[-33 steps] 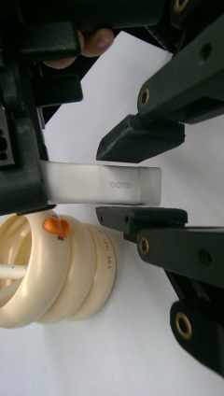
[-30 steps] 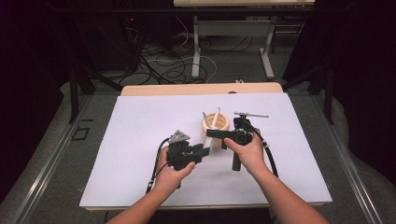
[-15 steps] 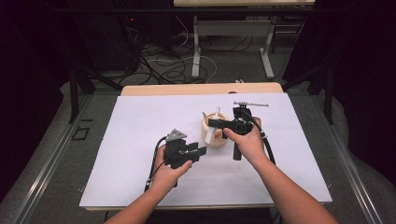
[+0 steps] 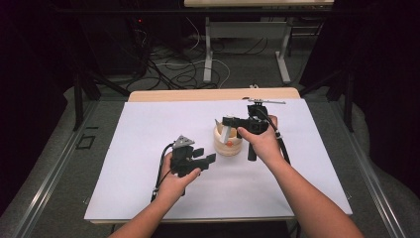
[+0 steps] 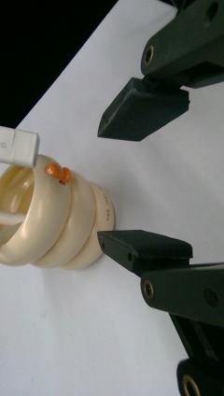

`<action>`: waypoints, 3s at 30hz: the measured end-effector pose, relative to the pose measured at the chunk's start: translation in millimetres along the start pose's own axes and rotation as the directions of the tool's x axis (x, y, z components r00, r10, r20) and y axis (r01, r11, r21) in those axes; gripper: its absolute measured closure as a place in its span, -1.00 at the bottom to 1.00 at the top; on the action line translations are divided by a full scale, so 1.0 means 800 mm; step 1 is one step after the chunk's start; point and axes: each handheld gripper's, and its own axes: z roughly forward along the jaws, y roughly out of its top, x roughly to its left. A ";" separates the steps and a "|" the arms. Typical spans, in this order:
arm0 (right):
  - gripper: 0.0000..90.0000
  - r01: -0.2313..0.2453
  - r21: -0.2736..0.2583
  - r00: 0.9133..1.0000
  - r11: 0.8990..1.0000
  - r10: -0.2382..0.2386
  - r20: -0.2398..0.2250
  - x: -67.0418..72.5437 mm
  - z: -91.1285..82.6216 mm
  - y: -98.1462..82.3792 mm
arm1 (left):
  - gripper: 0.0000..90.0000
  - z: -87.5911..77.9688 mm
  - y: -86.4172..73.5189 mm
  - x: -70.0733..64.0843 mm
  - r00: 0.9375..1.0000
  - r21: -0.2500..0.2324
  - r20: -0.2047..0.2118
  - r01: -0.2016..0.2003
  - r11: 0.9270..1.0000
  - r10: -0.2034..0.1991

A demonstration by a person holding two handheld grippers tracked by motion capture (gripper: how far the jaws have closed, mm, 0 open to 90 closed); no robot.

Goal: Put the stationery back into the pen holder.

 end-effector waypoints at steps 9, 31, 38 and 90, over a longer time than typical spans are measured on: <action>0.49 0.014 -0.047 0.999 0.999 -0.012 0.047 -0.004 0.006 0.018 | -0.25 0.008 -0.004 0.016 0.999 -0.001 -0.035 -0.006 1.000 0.006; 0.48 0.135 0.002 0.975 0.991 -0.133 0.177 -0.019 0.034 0.018 | -0.46 0.008 -0.004 0.036 0.986 -0.005 -0.131 -0.107 0.994 0.105; 0.48 0.177 0.023 0.964 0.984 -0.178 0.195 -0.020 0.042 0.007 | -0.52 0.007 -0.004 0.039 0.984 -0.013 -0.142 -0.109 0.994 0.106; -0.11 0.244 0.103 0.946 0.964 -0.260 0.192 -0.015 0.027 -0.008 | -1.00 -0.002 -0.004 0.069 0.980 -0.038 -0.198 -0.033 0.999 0.025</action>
